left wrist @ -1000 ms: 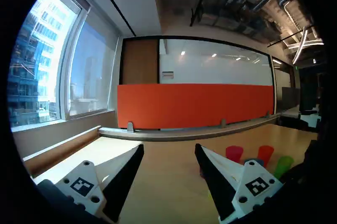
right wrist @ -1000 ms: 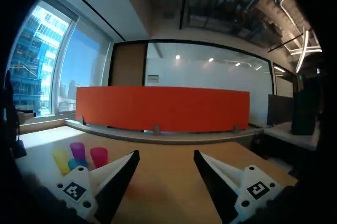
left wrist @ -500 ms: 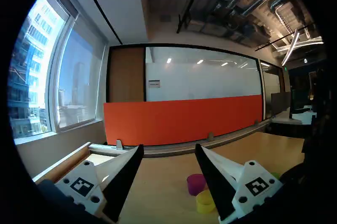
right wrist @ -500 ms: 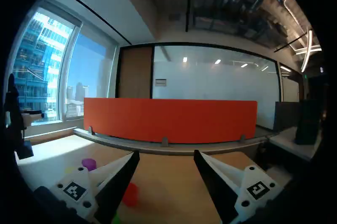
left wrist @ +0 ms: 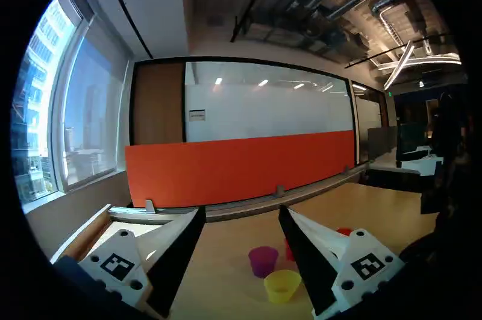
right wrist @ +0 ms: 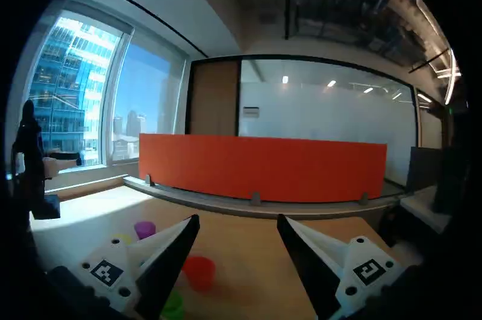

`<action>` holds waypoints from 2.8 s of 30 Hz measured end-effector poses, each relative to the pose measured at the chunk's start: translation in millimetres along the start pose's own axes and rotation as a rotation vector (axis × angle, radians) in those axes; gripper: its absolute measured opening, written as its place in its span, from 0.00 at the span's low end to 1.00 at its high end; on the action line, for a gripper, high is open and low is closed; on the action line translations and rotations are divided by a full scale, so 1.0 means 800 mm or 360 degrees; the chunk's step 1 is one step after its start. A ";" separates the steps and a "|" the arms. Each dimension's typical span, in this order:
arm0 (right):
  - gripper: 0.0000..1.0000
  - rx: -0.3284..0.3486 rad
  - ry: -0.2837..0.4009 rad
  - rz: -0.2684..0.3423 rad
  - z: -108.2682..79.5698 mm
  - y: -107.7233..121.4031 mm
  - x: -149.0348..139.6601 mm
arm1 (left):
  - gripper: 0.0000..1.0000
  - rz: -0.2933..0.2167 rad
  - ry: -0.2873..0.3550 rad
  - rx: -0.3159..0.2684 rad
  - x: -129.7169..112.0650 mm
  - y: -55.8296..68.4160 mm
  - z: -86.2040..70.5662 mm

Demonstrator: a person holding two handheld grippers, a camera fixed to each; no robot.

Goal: Pour water

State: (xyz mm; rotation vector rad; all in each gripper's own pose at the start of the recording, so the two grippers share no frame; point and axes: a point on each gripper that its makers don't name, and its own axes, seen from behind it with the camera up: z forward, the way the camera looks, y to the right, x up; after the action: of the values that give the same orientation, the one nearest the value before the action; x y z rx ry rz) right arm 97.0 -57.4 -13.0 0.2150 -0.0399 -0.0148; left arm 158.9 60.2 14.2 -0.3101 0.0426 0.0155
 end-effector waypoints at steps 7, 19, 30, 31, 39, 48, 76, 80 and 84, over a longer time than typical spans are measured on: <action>1.00 0.0155 -0.0056 0.0012 0.000 -0.023 -0.003 | 0.90 0.0029 -0.0088 -0.0141 -0.015 0.016 0.008; 1.00 0.0343 -0.0105 -0.0037 -0.005 -0.053 -0.004 | 0.90 0.0078 -0.0154 -0.0366 -0.028 0.042 0.018; 1.00 0.0516 -0.0222 -0.0030 -0.007 -0.075 -0.027 | 0.90 0.0061 -0.0207 -0.0525 -0.041 0.058 0.024; 1.00 0.0527 -0.0230 -0.0030 -0.007 -0.076 -0.029 | 0.90 0.0059 -0.0213 -0.0540 -0.043 0.061 0.025; 1.00 0.0619 -0.0311 -0.0105 -0.014 -0.088 -0.055 | 0.90 0.0086 -0.0246 -0.0607 -0.052 0.074 0.033; 1.00 0.0721 -0.0380 -0.0164 -0.020 -0.102 -0.077 | 0.90 0.0085 -0.0304 -0.0677 -0.068 0.088 0.037; 1.00 0.0942 -0.0658 -0.0222 -0.037 -0.134 -0.200 | 0.90 0.0105 -0.0429 -0.0758 -0.121 0.109 0.054; 1.00 0.0957 -0.0682 -0.0216 -0.039 -0.139 -0.212 | 0.90 0.0110 -0.0446 -0.0777 -0.128 0.114 0.056; 1.00 0.0973 -0.0706 -0.0215 -0.041 -0.142 -0.223 | 0.90 0.0121 -0.0461 -0.0785 -0.134 0.118 0.058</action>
State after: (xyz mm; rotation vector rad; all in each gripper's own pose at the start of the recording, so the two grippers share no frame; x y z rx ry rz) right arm -81.1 -158.3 -75.8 0.8228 -0.4759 -0.1866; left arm 51.5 163.5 34.4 -0.7964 -0.2405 0.1478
